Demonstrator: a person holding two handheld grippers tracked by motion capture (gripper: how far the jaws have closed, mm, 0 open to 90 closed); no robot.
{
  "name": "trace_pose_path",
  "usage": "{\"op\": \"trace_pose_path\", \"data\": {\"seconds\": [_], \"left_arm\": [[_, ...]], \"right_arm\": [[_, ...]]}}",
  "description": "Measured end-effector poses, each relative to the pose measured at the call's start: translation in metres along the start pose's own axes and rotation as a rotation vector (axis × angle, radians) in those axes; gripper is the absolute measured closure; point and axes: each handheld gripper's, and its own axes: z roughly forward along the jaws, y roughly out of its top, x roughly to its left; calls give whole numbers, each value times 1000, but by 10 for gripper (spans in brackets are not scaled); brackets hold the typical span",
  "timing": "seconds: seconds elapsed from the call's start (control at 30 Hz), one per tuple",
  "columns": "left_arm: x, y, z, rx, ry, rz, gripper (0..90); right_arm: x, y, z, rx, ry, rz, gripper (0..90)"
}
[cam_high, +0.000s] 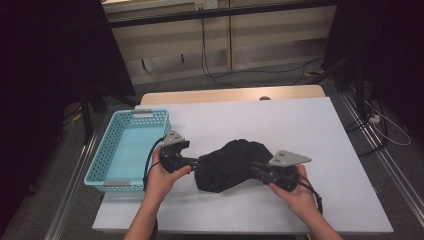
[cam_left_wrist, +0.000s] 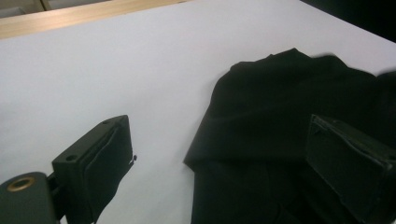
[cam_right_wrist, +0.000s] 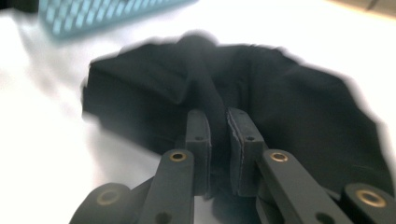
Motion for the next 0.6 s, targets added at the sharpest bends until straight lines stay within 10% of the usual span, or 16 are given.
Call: {"op": "trace_pose_path", "data": {"seconds": [0.6], "left_arm": [[-4,-6,20,51,-26,21,88]], "right_arm": [[-43,-15,-36,-7,-142,84,837]]}}
